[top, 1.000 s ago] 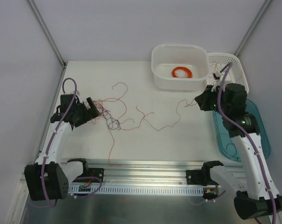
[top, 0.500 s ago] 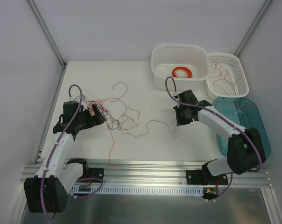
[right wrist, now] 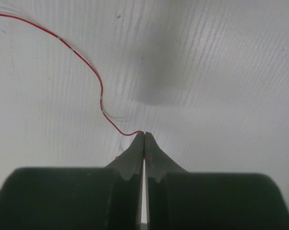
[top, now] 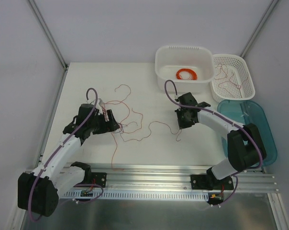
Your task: Untangle the cables
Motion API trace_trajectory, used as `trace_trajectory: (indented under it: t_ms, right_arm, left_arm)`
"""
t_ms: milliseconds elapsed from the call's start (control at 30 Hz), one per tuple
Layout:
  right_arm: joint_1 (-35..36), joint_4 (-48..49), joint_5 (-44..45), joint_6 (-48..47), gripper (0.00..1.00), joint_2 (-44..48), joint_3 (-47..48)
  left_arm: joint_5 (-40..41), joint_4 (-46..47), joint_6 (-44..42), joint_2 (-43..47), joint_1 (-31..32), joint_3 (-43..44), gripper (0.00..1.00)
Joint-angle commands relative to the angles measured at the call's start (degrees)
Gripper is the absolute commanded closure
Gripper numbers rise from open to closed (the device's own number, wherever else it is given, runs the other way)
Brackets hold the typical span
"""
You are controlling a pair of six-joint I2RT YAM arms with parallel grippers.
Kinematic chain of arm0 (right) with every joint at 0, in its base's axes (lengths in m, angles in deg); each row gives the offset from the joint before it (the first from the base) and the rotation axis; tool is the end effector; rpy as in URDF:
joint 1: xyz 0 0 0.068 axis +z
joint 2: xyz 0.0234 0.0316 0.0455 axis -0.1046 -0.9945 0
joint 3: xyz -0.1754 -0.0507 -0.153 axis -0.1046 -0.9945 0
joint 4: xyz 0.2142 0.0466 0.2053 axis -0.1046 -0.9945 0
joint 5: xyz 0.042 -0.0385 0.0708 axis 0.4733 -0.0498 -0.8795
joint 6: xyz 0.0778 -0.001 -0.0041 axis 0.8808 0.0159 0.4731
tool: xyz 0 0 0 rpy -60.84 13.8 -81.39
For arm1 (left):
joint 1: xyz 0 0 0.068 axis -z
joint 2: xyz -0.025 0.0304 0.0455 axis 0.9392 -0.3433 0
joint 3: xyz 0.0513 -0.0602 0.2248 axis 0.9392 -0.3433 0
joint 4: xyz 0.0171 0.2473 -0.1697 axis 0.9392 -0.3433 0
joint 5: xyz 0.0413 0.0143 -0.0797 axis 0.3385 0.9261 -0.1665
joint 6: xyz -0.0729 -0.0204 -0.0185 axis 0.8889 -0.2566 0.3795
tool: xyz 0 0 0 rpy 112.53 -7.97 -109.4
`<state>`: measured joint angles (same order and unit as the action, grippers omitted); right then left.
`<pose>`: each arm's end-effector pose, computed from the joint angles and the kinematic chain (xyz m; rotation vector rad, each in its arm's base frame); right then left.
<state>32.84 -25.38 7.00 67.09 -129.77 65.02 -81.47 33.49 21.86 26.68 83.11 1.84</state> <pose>0.3142 0.1578 0.1169 -0.6976 2.5594 0.1148 0.2732 -0.0806 0.1770 -0.0685 2.2755 -0.6198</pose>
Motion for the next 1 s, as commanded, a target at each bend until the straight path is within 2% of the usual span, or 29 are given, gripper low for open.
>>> trace_trajectory:
  t_ms: [0, 200, 333, 367, 433, 467, 567, 700, 833, 967]
  right_arm:
    - [-0.02, 1.61, -0.27, 1.66, 0.99, 0.53, 1.82]
    - [0.06, 2.93, -2.99, 2.54, 0.99, 1.41, 1.38]
    - [0.06, 4.07, -4.84, 3.33, 0.99, 2.64, 0.94]
    - [-0.02, 4.68, -5.19, 3.50, 0.99, 2.99, 0.68]
    - [0.06, 5.21, -6.77, 3.59, 0.99, 3.78, 0.42]
    - [-0.02, 6.00, -7.38, 3.59, 0.99, 4.74, 0.07]
    - [0.06, 7.50, -10.11, 3.59, 0.99, 7.29, -0.20]
    - [0.07, 14.42, -21.78, 7.00, 0.99, 12.30, -2.30]
    - [0.07, 31.08, -32.86, 15.44, 0.99, 16.53, -5.73]
    - [0.42, 41.85, -36.30, 23.36, 0.99, 18.55, -8.28]
  left_arm:
    - [3.38, 0.94, 5.91, -4.41, 2.97, 2.47, 0.18]
    - [8.31, 1.73, 8.90, -14.17, 8.77, 7.04, 0.34]
    - [11.64, 2.00, 9.43, -19.27, 12.38, 9.68, 0.62]
    - [11.65, 2.09, 9.43, -21.19, 12.65, 10.03, 0.77]
    - [11.47, 2.09, 9.43, -22.61, 13.35, 11.26, 0.88]
    - [11.56, 2.09, 9.52, -23.75, 14.22, 11.70, 0.98]
    - [11.83, 2.17, 9.17, -25.68, 16.16, 13.81, 1.00]
    - [7.27, 3.75, 9.78, -27.62, 19.06, 18.29, 1.00]
    - [-0.03, 8.67, 10.92, -29.65, 22.66, 26.18, 1.00]
    - [-2.50, 11.22, 12.59, -30.79, 23.90, 30.51, 1.00]
